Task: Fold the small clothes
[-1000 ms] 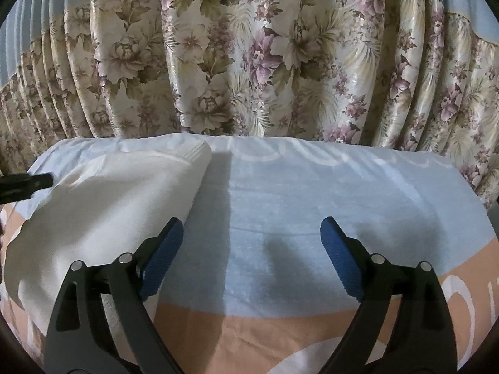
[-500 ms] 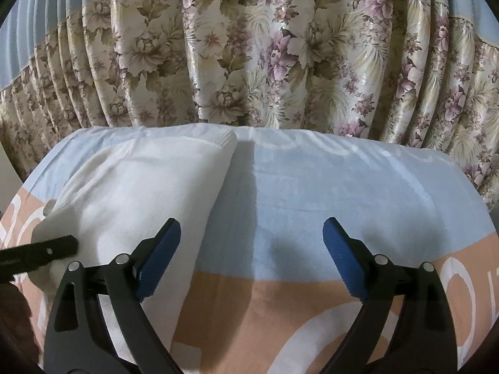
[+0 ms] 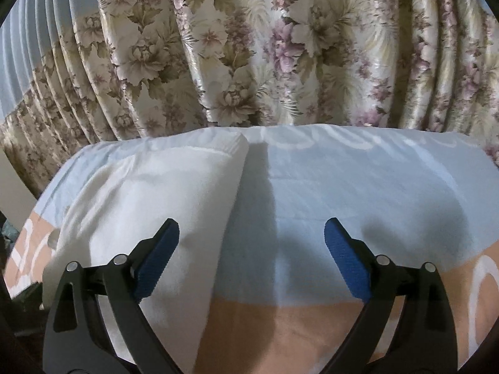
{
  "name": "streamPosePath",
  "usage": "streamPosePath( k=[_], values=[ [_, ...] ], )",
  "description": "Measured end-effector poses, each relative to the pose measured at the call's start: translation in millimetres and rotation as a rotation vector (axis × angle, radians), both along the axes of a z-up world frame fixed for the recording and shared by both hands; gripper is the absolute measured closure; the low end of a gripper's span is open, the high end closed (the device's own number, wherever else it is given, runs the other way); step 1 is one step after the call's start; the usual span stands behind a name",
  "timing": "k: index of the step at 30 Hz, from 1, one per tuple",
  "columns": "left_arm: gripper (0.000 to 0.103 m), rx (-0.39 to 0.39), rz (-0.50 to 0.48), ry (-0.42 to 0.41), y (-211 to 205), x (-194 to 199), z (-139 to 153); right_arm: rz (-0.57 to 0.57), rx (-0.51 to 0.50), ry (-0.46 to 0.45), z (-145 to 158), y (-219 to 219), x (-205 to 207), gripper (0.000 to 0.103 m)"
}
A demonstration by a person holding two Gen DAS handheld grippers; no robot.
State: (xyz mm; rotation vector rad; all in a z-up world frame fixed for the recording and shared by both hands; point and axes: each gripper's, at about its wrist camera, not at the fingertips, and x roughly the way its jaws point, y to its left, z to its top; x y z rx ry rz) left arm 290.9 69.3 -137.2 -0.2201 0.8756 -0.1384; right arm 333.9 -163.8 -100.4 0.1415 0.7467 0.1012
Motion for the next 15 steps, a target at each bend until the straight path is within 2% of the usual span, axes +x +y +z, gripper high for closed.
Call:
streamPosePath(
  k=[8,12,15],
  values=[
    [0.003,0.019,-0.006,0.002,-3.0,1.4,-0.5,0.099,0.103,0.064,-14.7,8.2,32.3,0.009],
    [0.003,0.021,-0.007,-0.001,-3.6,1.8,-0.6,0.135,0.169,0.154,-29.1,13.5,38.9,0.009],
    [0.009,0.013,-0.001,-0.009,-1.9,2.4,-0.3,0.137,0.178,0.181,-33.1,15.0,37.1,0.011]
  ],
)
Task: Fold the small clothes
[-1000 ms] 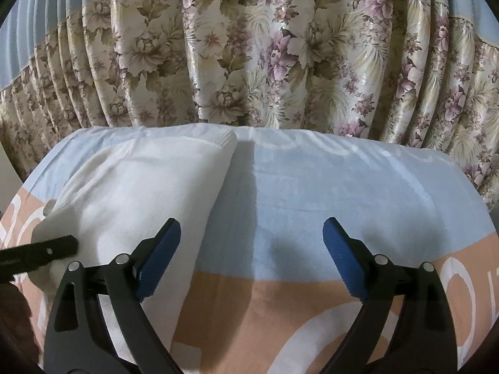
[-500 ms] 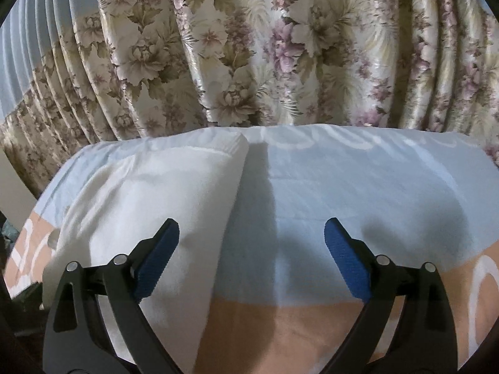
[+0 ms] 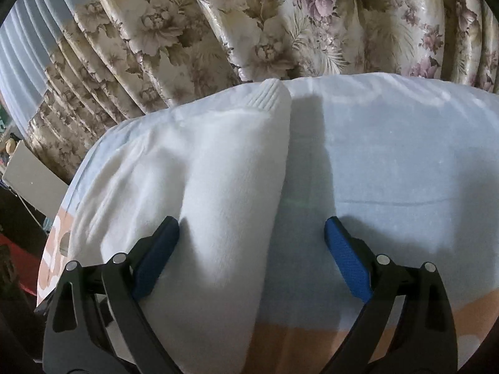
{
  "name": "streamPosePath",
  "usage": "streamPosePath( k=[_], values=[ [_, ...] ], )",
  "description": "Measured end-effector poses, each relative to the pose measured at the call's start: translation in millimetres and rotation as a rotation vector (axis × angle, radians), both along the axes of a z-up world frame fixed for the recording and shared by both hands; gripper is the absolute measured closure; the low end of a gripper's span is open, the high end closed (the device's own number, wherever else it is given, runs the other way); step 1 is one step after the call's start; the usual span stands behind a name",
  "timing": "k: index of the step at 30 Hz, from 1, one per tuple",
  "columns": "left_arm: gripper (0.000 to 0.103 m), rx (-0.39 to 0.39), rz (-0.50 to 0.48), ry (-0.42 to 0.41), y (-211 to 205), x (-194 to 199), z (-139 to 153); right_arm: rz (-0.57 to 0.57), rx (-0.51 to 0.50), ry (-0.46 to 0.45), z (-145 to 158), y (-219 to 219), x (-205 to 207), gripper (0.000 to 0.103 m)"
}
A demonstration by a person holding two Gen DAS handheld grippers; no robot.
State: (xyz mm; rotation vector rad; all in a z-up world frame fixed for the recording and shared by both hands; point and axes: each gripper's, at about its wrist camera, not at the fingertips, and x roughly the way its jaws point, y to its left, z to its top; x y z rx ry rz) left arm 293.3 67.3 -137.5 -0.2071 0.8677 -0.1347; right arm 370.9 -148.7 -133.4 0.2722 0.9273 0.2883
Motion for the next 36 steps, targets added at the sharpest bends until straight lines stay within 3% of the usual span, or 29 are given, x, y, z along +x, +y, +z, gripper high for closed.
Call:
streamPosePath(
  k=[1,2,4,6,10,16,24,29,36],
  values=[
    [0.014,-0.003,0.001,-0.004,0.0,1.3,0.7,0.008,-0.002,0.004,1.3,1.0,-0.4,0.018],
    [0.016,-0.009,0.007,-0.01,0.1,2.5,1.0,0.028,0.005,0.003,3.5,3.6,-1.8,0.032],
    [0.031,-0.023,0.002,-0.016,-1.5,3.8,1.9,0.06,0.015,-0.008,6.4,11.7,-5.8,0.05],
    [0.04,-0.041,0.003,-0.024,-3.6,4.9,2.8,0.072,-0.049,-0.043,11.6,23.2,-13.1,0.056],
    [0.057,-0.058,-0.008,-0.035,-5.2,3.7,4.5,0.069,-0.068,-0.074,14.6,29.6,-17.2,0.069],
    [0.064,-0.044,0.001,-0.034,-10.5,1.2,9.7,0.067,-0.128,-0.123,20.1,34.6,-21.4,0.073],
    [0.067,-0.002,-0.022,-0.044,-37.6,-9.6,24.6,0.079,-0.244,-0.197,41.8,35.3,-34.8,0.074],
    [0.067,-0.002,-0.075,-0.063,-92.9,-26.2,41.2,0.035,-0.269,-0.229,60.7,0.9,-53.7,0.074],
    [0.067,-0.022,-0.176,-0.051,-203.0,-52.0,52.1,-0.045,-0.34,-0.245,81.0,-98.4,-97.4,0.074]
  ],
)
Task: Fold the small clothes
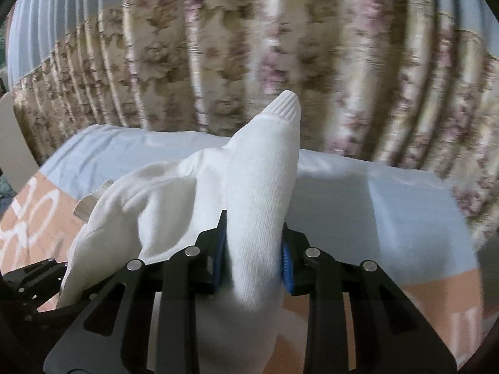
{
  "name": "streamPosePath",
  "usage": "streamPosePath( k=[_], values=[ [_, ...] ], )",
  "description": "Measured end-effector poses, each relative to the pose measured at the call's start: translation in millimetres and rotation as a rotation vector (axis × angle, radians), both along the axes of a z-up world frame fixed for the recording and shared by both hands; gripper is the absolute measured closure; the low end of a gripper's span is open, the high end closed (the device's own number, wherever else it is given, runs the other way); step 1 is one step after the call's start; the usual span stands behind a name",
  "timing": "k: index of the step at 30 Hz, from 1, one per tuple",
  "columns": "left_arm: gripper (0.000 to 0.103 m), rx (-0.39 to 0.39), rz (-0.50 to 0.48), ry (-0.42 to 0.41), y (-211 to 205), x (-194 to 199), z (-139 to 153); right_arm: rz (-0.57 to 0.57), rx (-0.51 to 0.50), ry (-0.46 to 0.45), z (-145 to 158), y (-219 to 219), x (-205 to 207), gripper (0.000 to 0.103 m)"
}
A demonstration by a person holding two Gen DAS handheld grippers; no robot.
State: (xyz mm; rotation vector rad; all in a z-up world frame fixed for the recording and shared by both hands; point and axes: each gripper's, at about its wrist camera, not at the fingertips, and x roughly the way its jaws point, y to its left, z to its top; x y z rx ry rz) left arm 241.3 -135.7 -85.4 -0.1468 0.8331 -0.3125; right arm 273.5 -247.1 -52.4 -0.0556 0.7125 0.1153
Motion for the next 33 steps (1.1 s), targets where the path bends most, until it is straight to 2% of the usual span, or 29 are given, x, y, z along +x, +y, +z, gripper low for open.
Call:
streamPosePath(
  k=[3,6,8,9,10,11,12,13,16,18,21,25,29,31,33],
  values=[
    [0.067,-0.004,-0.032,0.043,-39.0,-6.2,-7.4,-0.024,-0.032,0.02,-2.9,-46.4,-14.3,0.074],
    [0.065,0.032,-0.044,0.063,-63.7,-13.0,-22.4,-0.027,-0.037,0.058,-14.1,-82.3,-22.7,0.074],
    [0.055,0.038,-0.017,0.072,-65.7,-17.7,-33.1,-0.029,-0.022,0.088,-27.8,-101.4,-23.4,0.071],
    [0.043,0.044,0.0,0.061,-62.1,-18.7,-34.4,-0.039,-0.02,0.119,-39.2,-110.9,-22.1,0.07],
    [0.028,0.055,0.016,0.054,-58.1,-20.2,-35.6,-0.055,-0.023,0.126,-48.8,-118.3,-23.2,0.061],
    [0.022,0.065,0.038,0.052,-51.7,-22.1,-36.9,-0.068,-0.027,0.112,-52.9,-121.7,-25.9,0.046],
    [0.014,0.067,0.053,0.049,-44.8,-22.3,-38.1,-0.103,-0.04,0.083,-56.4,-126.7,-31.4,0.039],
    [0.011,0.067,0.057,0.048,-39.1,-23.1,-39.0,-0.125,-0.032,0.073,-57.3,-130.0,-34.6,0.028],
    [0.01,0.1,0.057,0.021,-31.0,-35.0,-34.9,-0.172,0.04,0.068,-59.0,-136.4,-46.9,0.025],
    [0.01,0.112,0.057,0.009,-27.3,-46.2,-34.1,-0.2,0.051,0.06,-58.5,-134.7,-60.4,0.024],
    [0.009,0.088,0.064,0.026,-16.9,-59.5,-38.8,-0.238,0.062,0.049,-56.0,-134.6,-88.4,0.021],
    [0.008,0.062,0.057,0.042,-3.4,-74.3,-42.2,-0.264,0.053,0.046,-54.8,-131.6,-127.5,0.01],
    [0.008,0.068,0.023,0.049,4.6,-87.5,-39.9,-0.252,-0.014,0.084,-69.1,-121.1,-151.8,0.01],
    [0.008,0.069,0.006,0.047,10.1,-94.5,-39.2,-0.273,0.025,0.107,-71.7,-124.8,-165.4,0.01],
    [0.007,0.109,0.005,0.042,20.7,-106.8,-40.5,-0.288,0.035,0.1,-68.8,-124.9,-179.0,0.01]
  ],
)
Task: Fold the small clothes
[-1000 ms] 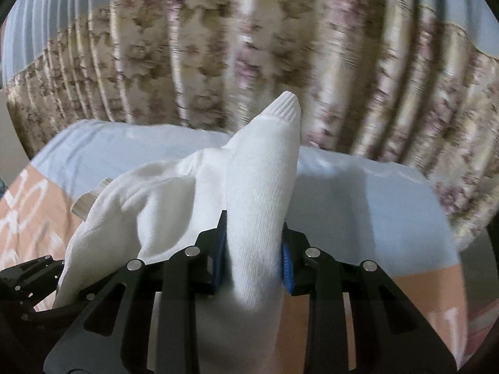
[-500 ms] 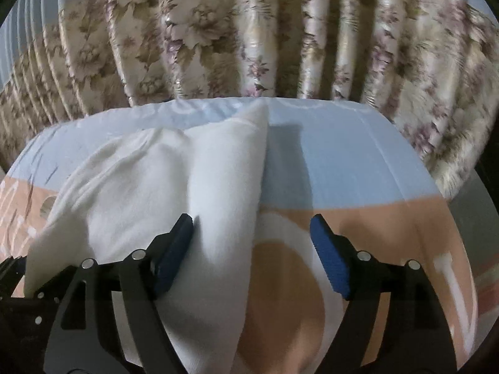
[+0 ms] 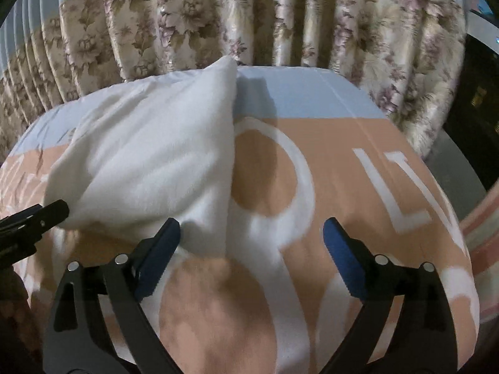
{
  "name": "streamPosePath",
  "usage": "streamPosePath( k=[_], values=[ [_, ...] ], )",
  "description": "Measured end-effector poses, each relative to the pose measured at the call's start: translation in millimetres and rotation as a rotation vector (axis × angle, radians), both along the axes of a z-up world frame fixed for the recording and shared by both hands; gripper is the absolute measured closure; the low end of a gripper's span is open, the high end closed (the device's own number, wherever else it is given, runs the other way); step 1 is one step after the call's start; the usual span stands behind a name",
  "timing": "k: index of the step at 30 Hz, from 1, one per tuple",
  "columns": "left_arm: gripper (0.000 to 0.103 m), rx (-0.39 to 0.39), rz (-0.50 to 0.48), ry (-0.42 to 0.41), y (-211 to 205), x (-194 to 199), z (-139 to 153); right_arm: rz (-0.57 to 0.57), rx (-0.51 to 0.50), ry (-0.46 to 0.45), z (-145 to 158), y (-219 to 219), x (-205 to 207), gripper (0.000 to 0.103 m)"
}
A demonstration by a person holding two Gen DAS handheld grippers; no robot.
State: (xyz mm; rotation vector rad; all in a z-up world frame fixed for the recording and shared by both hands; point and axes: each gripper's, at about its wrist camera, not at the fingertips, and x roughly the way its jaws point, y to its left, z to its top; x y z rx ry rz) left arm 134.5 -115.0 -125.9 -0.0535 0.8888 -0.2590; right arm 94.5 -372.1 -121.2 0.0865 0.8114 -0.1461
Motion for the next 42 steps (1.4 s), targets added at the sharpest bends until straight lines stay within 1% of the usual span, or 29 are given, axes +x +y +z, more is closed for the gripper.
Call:
streamPosePath(
  k=[1,3,5,6,10,12,13,15,19,22,25,28,31,33,36,40,42],
  values=[
    [0.007,0.024,0.004,0.005,9.3,-7.2,-3.3,-0.001,0.005,-0.005,2.1,1.9,-9.0,0.01],
    [0.008,-0.002,0.021,0.016,28.8,-17.3,-6.1,-0.003,0.013,-0.015,6.6,8.3,-27.9,0.01],
    [0.008,-0.037,0.055,0.013,54.8,-33.7,-1.8,0.007,0.002,-0.03,14.0,19.3,-46.5,0.01],
    [0.008,-0.031,0.07,0.002,64.4,-42.5,2.3,0.013,0.006,-0.036,17.9,25.2,-54.9,0.01],
    [0.007,0.046,0.109,-0.09,94.7,-87.2,34.3,0.024,0.003,-0.059,39.5,50.9,-81.6,0.009],
    [0.007,0.078,0.118,-0.129,101.5,-104.9,51.8,0.033,-0.013,-0.078,57.7,71.4,-94.1,0.006],
    [0.006,0.09,0.114,-0.163,104.9,-118.0,64.3,0.039,-0.023,-0.093,66.8,81.2,-99.7,0.005],
    [0.002,0.111,0.109,-0.208,105.4,-131.1,81.4,0.049,-0.05,-0.119,84.4,102.5,-109.3,0.003],
    [0.002,0.133,0.085,-0.289,105.0,-160.5,108.2,0.055,-0.101,-0.159,109.8,132.9,-123.4,0.003],
    [0.002,0.11,0.102,-0.327,107.8,-170.1,120.9,0.054,-0.1,-0.187,120.5,142.0,-134.4,0.003],
    [0.002,0.093,0.125,-0.336,111.9,-172.3,124.5,0.039,-0.053,-0.211,126.8,143.1,-147.0,0.003],
    [0.002,0.1,0.149,-0.349,116.6,-175.3,125.6,0.037,-0.036,-0.226,127.1,145.4,-153.9,0.003],
    [0.002,0.1,0.153,-0.361,119.6,-178.8,121.9,0.034,-0.021,-0.258,127.0,145.0,-159.7,0.003],
    [0.002,0.093,0.154,-0.347,122.3,-178.8,116.6,0.023,-0.011,-0.275,126.1,143.2,-162.2,0.003],
    [0.002,0.076,0.152,-0.32,125.4,-174.4,108.3,0.021,-0.008,-0.263,121.0,141.5,-160.0,0.003],
    [0.002,0.061,0.18,-0.3,132.6,-167.3,100.1,0.019,-0.015,-0.248,115.7,139.9,-156.1,0.003],
    [0.002,0.071,0.188,-0.298,133.1,-164.8,98.0,0.019,-0.016,-0.245,114.9,139.4,-153.0,0.003]
  ],
)
